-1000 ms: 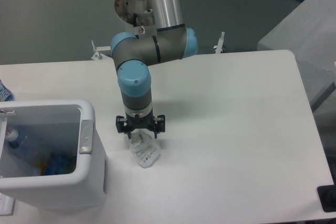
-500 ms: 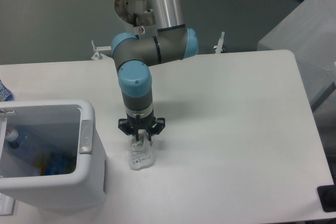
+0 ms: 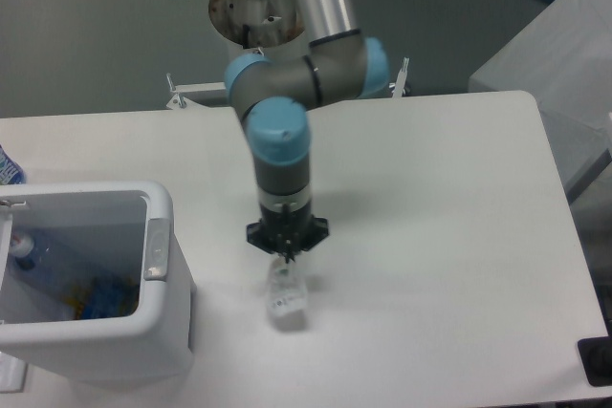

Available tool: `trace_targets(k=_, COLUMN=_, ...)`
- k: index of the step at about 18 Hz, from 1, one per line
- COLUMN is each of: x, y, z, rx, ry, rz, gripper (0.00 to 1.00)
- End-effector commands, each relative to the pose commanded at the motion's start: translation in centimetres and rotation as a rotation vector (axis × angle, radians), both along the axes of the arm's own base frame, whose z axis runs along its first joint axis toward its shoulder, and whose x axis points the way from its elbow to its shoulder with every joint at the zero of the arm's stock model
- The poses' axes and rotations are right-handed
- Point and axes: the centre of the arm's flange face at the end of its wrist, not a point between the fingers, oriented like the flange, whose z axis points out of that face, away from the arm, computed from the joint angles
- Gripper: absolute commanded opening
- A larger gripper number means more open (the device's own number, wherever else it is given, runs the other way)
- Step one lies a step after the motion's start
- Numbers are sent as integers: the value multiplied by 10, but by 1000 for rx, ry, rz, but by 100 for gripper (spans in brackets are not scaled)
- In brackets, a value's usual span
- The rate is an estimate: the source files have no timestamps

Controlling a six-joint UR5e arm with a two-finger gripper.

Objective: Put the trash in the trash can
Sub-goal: 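Lower and close the gripper on the wrapper, then lift the wrapper and carry it over the bin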

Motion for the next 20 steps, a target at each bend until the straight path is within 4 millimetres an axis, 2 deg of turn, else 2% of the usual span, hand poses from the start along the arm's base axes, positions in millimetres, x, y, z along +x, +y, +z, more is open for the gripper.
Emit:
trace_targets(k=3, x=-18, y=5, z=59, rx=152, ry=-21, rz=85, gripper=10)
trace_targets(k=7, x=-20, y=16, z=114, rx=274, ry=-39, rz=144, gripper=11)
trace_targets(k=10, x=-6, y=19, z=164, rx=386, ry=-71, rz=154, gripper=11)
trace_targets(k=13, x=32, y=18, z=204, rx=468, ry=-88, rz=74, gripper=11)
trace_targets(k=16, x=66, y=31, z=216, rx=482, ry=-85, rz=4, gripper=11)
trace_targets(k=20, x=108, y=47, z=210, rx=461, ry=-45, rz=-138, gripper=11)
